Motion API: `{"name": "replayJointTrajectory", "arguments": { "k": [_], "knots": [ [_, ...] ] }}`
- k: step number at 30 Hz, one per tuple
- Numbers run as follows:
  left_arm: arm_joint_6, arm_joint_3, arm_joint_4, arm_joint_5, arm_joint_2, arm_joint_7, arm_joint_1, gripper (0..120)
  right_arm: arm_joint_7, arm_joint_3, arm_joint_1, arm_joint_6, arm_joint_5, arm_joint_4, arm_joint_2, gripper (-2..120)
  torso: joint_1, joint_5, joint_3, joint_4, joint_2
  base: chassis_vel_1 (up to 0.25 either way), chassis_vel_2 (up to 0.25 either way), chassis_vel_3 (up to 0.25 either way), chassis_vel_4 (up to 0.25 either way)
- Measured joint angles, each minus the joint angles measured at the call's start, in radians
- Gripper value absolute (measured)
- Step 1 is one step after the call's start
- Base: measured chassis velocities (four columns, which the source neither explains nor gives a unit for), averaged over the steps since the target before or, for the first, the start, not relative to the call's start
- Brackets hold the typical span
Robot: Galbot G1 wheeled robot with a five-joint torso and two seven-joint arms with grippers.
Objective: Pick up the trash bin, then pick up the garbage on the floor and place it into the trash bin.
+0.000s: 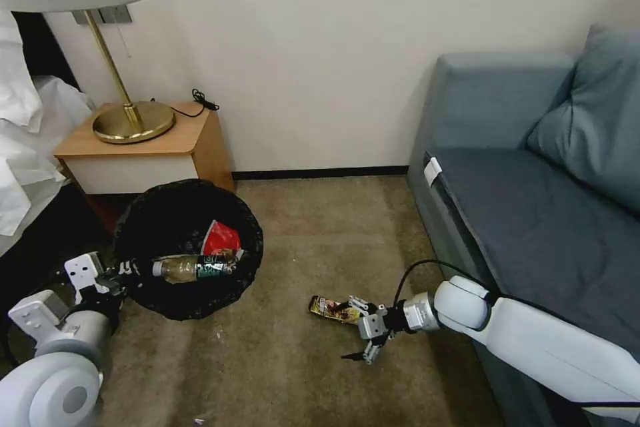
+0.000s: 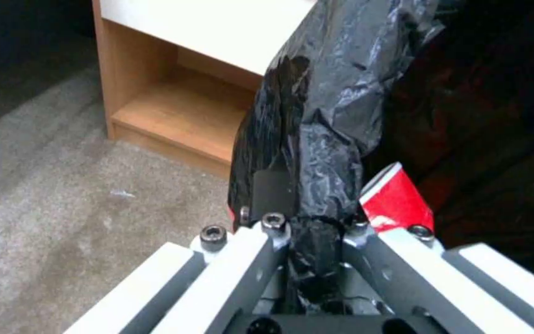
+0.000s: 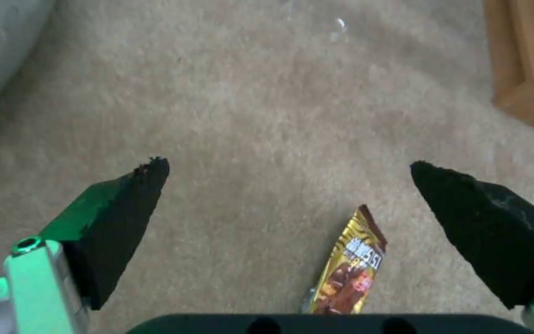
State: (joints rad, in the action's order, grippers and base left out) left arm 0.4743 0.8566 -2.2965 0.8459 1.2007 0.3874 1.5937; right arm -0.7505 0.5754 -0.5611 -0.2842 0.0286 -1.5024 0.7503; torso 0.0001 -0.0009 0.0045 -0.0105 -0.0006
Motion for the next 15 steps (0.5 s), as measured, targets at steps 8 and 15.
{"name": "replayJointTrajectory", "arguments": {
  "k": [8, 15],
  "knots": [
    [0.001, 0.004, -0.016, -0.022, 0.021, 0.001, 0.016, 1, 0.01, 0.017, 0.048, -0.034, -0.115, 0.145, 0.119, 100, 0.0, 0.0, 0.0, 0.0005, 0.0, 0.0, 0.0, 0.0, 0.0],
    [0.002, 0.009, -0.011, -0.023, 0.025, 0.002, 0.016, 1, 0.005, 0.057, 0.069, -0.046, -0.134, 0.208, 0.153, 100, 0.0, -0.0002, 0.0, 0.0001, 0.0, 0.0, 0.0, 0.0, 0.0]
  ]
}}
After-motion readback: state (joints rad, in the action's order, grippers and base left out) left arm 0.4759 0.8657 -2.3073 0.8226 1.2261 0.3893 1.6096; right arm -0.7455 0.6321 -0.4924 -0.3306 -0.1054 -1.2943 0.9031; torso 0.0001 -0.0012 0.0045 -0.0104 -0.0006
